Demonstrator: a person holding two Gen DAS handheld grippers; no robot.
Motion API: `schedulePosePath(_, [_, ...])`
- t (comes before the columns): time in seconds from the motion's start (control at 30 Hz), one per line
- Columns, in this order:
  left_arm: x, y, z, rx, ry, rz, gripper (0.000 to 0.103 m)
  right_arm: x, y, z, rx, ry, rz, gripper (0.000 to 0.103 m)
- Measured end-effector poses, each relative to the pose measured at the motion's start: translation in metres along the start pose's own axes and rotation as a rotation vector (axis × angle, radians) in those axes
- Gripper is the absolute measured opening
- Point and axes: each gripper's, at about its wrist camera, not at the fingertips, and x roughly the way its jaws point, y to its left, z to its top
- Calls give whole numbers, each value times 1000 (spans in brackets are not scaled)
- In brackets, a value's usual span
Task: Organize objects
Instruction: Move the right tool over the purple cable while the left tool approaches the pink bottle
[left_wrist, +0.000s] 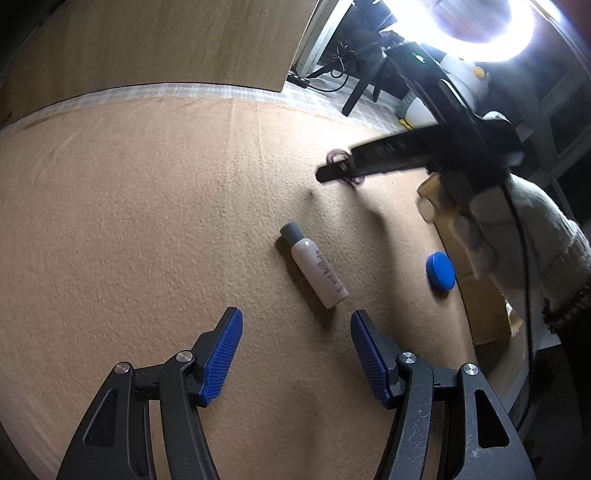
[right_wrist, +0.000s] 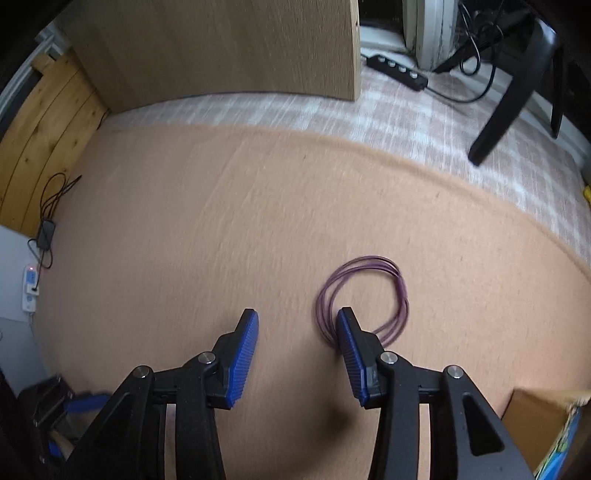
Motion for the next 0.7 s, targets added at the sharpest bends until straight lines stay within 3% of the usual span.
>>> schedulePosePath(0.23, [6, 6, 5, -1, 1, 15, 65, -11, 9, -47, 5, 46, 29, 41])
schedulePosePath(0.43, [12, 4, 16, -4, -3, 19, 65, -18, 21, -98, 25, -7, -32, 41])
schedulePosePath(0.7, [36, -15, 31, 22, 39, 51, 64, -26, 28, -142, 41, -53, -38, 41])
